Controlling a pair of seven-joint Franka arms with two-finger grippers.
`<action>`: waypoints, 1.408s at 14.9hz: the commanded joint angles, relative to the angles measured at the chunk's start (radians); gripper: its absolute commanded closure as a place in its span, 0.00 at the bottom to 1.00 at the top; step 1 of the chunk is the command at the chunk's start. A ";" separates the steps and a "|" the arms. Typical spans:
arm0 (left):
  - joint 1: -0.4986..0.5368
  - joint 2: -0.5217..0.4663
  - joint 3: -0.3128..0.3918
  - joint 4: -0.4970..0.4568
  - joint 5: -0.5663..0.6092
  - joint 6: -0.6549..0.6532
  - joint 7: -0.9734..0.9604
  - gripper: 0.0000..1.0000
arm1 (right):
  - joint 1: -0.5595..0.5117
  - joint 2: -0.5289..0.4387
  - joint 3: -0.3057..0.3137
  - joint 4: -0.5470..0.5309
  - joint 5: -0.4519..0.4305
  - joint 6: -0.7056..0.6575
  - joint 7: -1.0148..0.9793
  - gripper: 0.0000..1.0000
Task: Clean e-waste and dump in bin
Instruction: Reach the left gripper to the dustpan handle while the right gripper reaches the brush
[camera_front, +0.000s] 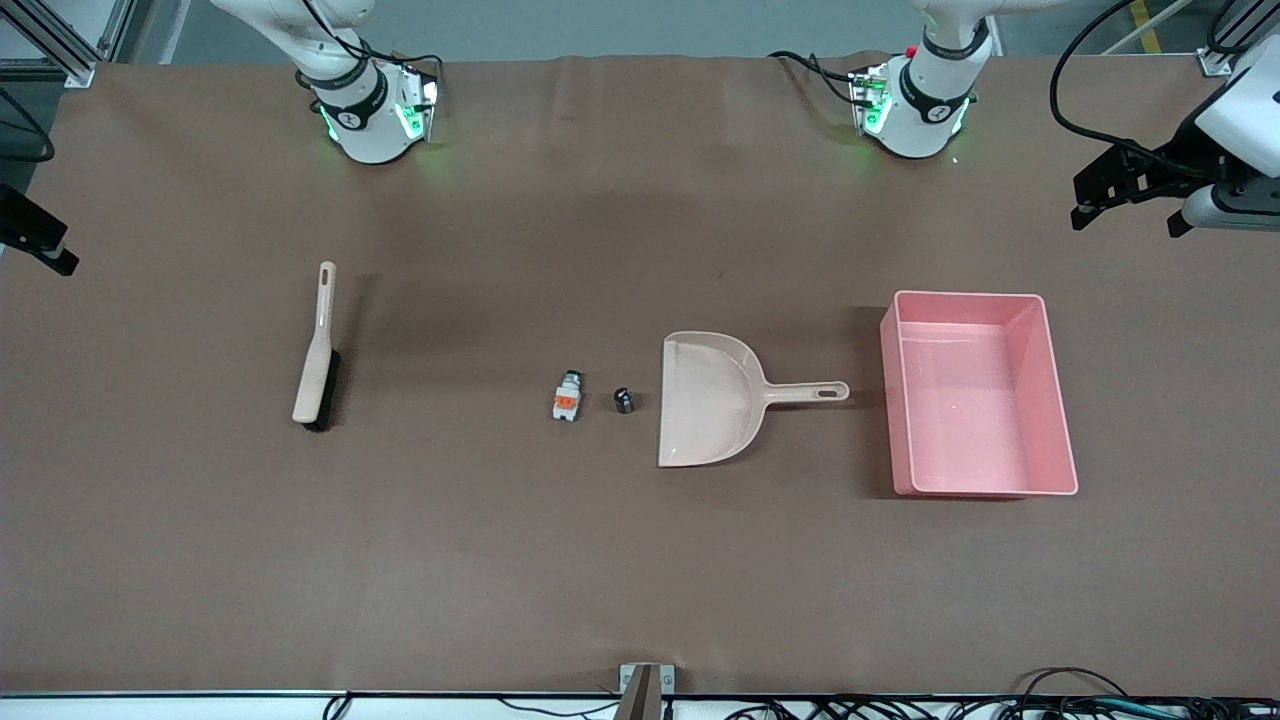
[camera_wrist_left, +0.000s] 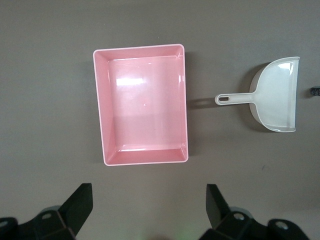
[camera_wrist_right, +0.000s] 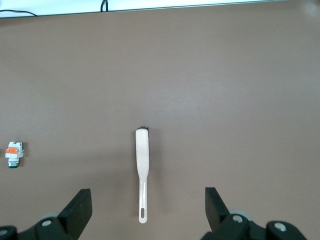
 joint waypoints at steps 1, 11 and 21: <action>-0.001 0.007 -0.002 0.025 0.012 -0.015 -0.007 0.00 | -0.013 0.008 0.008 0.025 0.015 -0.019 -0.013 0.00; -0.022 0.035 -0.163 -0.168 -0.003 0.222 0.173 0.00 | -0.008 0.008 0.008 0.019 0.015 -0.061 -0.007 0.00; -0.039 0.259 -0.321 -0.337 0.009 0.615 0.615 0.03 | -0.007 -0.031 0.012 -0.444 0.020 0.180 -0.021 0.00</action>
